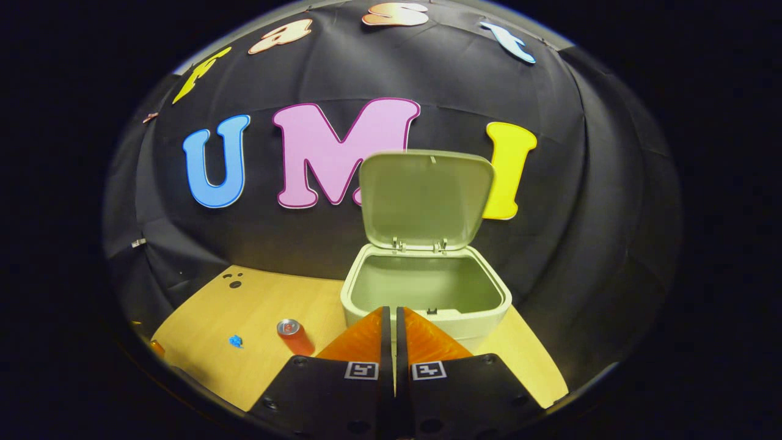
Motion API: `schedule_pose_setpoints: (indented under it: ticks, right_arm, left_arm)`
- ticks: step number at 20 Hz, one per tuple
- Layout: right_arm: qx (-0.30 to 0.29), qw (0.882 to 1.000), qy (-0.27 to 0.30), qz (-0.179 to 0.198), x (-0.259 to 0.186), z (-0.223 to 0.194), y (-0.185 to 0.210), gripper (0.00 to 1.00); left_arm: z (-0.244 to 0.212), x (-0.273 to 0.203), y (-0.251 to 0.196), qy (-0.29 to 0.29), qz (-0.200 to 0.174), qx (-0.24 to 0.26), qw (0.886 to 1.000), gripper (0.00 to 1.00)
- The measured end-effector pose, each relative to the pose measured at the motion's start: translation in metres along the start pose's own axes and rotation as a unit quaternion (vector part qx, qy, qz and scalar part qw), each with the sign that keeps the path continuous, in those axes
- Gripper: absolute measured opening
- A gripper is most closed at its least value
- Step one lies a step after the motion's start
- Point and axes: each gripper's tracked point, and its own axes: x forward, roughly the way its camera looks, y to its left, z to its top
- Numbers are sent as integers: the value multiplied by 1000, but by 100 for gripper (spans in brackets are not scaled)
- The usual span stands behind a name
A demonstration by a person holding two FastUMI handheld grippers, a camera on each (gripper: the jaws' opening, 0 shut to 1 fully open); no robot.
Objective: Press the lid of the desktop garbage bin to open it, pick up the crumpled paper on the desktop and throw it into the bin, then pick up the pop can on the desktop and drop it into the bin, and finally close the garbage bin lid.
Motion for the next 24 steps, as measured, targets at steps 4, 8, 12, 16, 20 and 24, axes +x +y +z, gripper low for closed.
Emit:
schedule_pose_setpoints:
  ticks: [4, 8, 12, 16, 20, 24]
  right_arm:
    - [16, 1000, 15, -9, -14, -15, -2, 5]
    - [24, 999, 24, -9, -30, -31, -1, 5]
    - [25, 999, 45, -8, -39, -50, 2, 5]
    - [25, 998, 63, -5, -39, -61, 5, 6]
    - [31, 995, 91, -7, -35, -77, 5, 6]
    - [41, 992, 114, 19, -32, -94, 17, 41]
  left_arm:
    - [-6, -2, 9, 6, 3, 4, 1000, 96]
    - [-6, 7, 8, 11, -5, 15, 1000, 96]
    - [-1, 29, 4, 16, -9, 17, 1000, 96]
    - [-2, 52, 2, 27, -9, 2, 1000, 96]
    - [3, 79, 6, 32, -4, -8, 999, 96]
    - [-7, 104, 6, 55, -12, -26, 998, 96]
